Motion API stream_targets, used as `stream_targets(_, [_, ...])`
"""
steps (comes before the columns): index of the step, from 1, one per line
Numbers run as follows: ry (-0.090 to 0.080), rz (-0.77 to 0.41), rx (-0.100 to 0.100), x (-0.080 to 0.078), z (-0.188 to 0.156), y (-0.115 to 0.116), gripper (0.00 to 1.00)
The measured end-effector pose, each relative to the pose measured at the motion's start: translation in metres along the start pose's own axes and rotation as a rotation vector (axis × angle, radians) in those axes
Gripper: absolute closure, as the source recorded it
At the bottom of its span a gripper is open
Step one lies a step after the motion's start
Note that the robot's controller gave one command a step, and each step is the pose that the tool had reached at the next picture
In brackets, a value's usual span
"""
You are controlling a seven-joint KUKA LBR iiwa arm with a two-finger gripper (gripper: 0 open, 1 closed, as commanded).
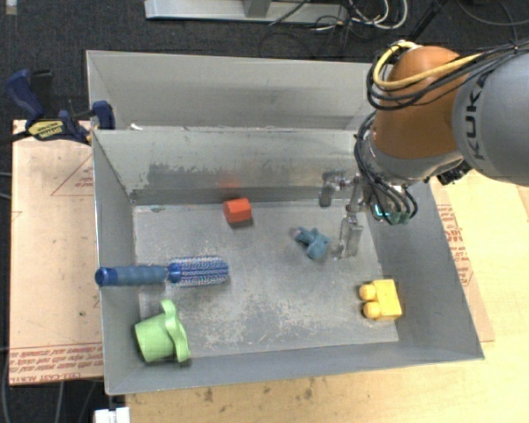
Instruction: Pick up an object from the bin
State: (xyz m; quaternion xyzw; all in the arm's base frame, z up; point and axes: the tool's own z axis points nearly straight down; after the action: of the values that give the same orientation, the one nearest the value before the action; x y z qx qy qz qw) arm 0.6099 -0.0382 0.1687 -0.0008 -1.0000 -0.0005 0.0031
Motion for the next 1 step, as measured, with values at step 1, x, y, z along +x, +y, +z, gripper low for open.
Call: stream_targets(1, [0.0, -0.009, 0.0, 0.0124, 0.1029, -0.0316, 0.0])
